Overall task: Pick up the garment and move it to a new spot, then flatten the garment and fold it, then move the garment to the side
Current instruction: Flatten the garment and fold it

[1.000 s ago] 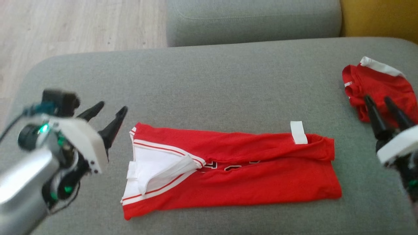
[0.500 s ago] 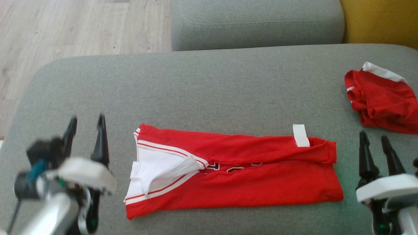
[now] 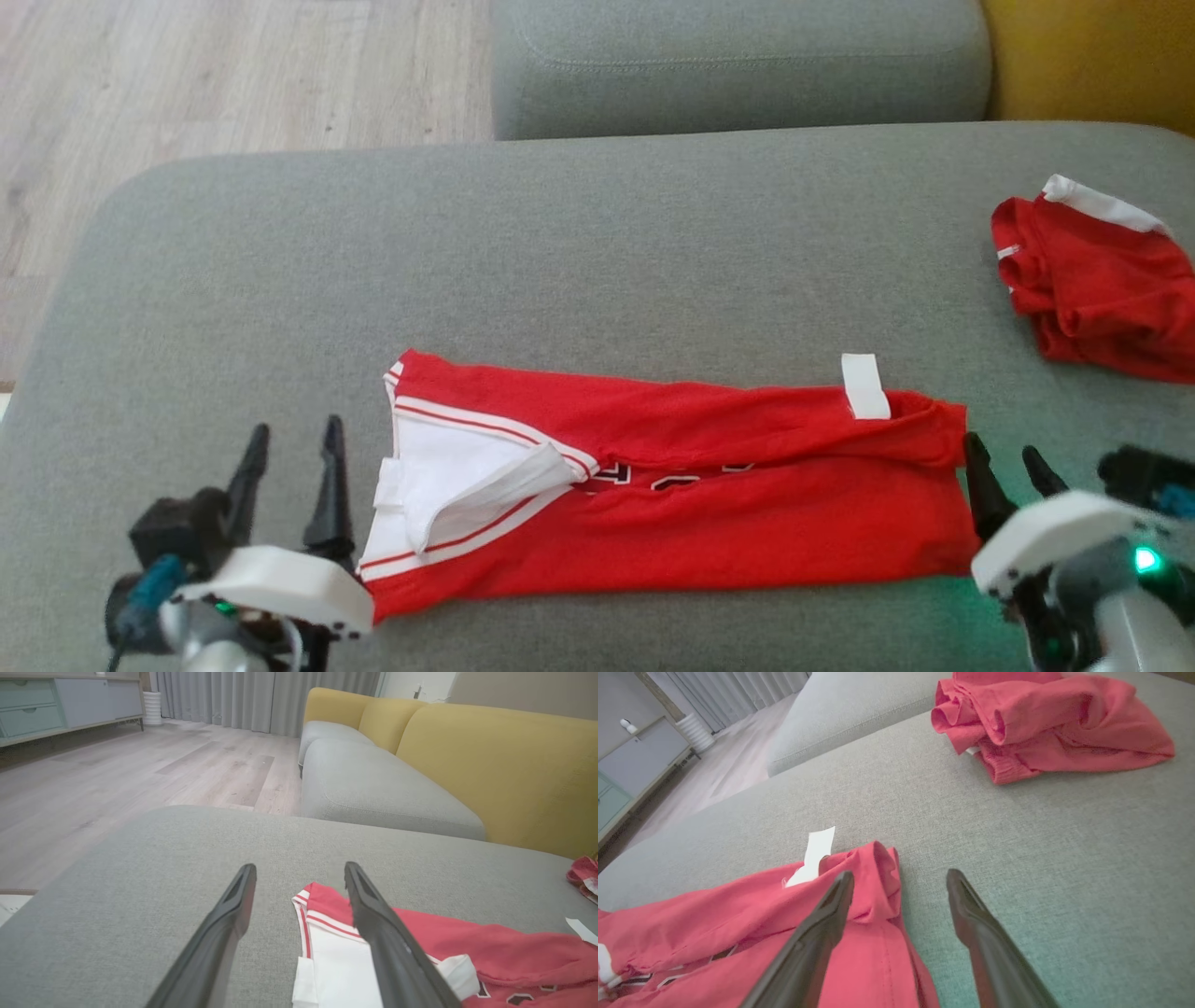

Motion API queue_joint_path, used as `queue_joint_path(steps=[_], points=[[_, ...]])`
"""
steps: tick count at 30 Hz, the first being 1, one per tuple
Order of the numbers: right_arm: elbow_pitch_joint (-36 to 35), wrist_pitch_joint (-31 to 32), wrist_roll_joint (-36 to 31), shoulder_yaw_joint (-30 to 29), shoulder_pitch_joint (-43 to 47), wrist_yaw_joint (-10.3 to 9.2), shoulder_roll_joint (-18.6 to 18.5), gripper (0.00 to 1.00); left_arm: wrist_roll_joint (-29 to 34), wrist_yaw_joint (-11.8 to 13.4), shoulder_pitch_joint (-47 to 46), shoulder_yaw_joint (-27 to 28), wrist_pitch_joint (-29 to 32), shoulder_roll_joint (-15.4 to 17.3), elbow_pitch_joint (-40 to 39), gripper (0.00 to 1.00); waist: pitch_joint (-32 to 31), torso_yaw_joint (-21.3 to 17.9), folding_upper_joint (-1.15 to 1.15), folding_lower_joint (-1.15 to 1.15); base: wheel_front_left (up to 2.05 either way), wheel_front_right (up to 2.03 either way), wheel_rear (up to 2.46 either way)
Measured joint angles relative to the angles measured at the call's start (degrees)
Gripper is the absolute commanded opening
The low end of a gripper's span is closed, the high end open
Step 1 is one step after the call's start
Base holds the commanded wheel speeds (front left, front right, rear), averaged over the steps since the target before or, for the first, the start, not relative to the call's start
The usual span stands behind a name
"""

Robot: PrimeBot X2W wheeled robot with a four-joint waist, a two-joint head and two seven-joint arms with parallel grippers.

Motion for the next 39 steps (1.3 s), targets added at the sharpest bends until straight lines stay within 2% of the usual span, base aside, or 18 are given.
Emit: queue_joint_path(steps=[7,12,18,20,21,23,27,32,34,39], points=[[9.0,7.24,-3.02,-2.72,-9.31,0.0,0.1,1.0,1.93,-3.02,-1.11,1.13,0.0,-2.67,3.49,1.0,1.14,0.99,0.0,0.0,0.0,0.0,0.0],[16.84,14.52,-4.99,-3.5,-12.16,0.0,0.11,1.0,3.01,-4.45,-2.29,1.96,0.0,-4.09,5.11,1.0,1.71,1.96,0.0,0.0,0.0,0.0,0.0],[19.15,21.31,-3.87,-3.19,-14.21,0.0,-0.3,1.0,3.96,-5.37,-2.26,3.2,0.0,-5.39,6.8,1.0,2.13,3.06,0.0,0.0,0.0,0.0,0.0],[19.02,22.35,-3.04,-3.0,-14.21,0.0,-0.45,0.74,4.36,-5.47,-2.26,3.43,0.0,-5.71,6.84,1.0,2.37,3.18,0.0,0.0,0.0,0.0,0.0],[18.79,23.03,-2.59,-2.77,-14.2,0.0,-0.48,0.47,4.53,-5.49,-2.26,3.6,0.0,-5.87,6.89,1.0,2.49,3.21,0.0,0.0,0.0,0.0,0.0],[18.15,24.07,-0.94,-2.0,-14.15,0.0,-0.43,0.0,4.56,-5.99,-2.26,4.22,0.0,-6.17,7.01,1.0,2.66,3.17,0.0,0.0,0.0,0.0,0.0],[16.69,23.42,0.65,-0.14,-13.55,-0.01,0.04,0.0,5.45,-6.47,-2.26,5.08,0.0,-6.81,7.4,1.0,2.8,2.65,0.0,0.0,0.0,0.0,0.0],[15.47,18.27,0.63,0.11,-12.23,-0.01,0.48,0.0,5.95,-6.98,-2.28,5.33,0.0,-7.26,7.95,1.0,2.63,2.03,0.0,0.0,0.0,0.0,0.0],[15.15,15.0,0.63,-0.67,-11.64,0.0,0.49,0.0,6.48,-7.24,-2.27,5.84,0.0,-7.55,8.09,1.0,2.44,1.62,0.0,0.0,0.0,0.0,0.0],[13.15,12.05,-0.85,-5.02,-11.73,0.01,-1.43,0.0,7.47,-7.34,-2.27,6.7,0.0,-7.71,7.99,1.0,2.17,1.39,0.0,0.0,0.0,0.0,0.0]])
